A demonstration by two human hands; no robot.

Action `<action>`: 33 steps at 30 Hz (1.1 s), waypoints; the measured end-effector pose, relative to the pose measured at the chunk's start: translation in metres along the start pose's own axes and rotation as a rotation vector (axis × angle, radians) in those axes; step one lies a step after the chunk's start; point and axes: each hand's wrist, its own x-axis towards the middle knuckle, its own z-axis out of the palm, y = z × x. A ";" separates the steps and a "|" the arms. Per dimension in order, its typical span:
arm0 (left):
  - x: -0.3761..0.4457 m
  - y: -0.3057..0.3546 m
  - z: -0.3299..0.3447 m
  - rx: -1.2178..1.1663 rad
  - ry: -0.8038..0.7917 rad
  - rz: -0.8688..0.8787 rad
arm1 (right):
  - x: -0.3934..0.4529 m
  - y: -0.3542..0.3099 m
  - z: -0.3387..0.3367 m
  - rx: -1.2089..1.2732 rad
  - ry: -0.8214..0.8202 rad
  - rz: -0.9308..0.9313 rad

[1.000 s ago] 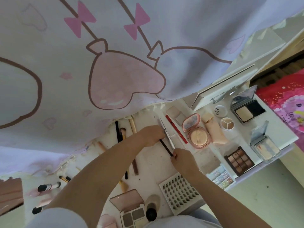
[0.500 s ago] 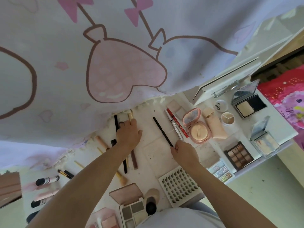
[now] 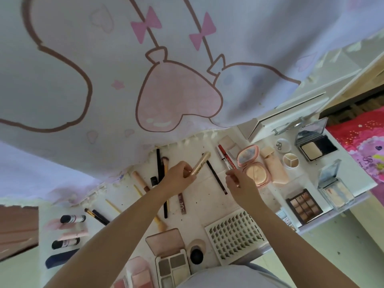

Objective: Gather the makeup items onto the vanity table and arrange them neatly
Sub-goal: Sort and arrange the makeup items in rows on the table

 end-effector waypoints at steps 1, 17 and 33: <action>-0.008 0.003 -0.005 0.009 -0.040 0.044 | 0.001 -0.006 -0.004 0.076 0.002 0.022; -0.102 0.064 -0.008 0.056 0.510 0.543 | -0.051 -0.066 -0.041 0.309 -0.951 0.137; -0.100 0.035 0.008 -0.369 0.426 -0.009 | -0.068 -0.060 -0.033 0.005 -0.419 -0.027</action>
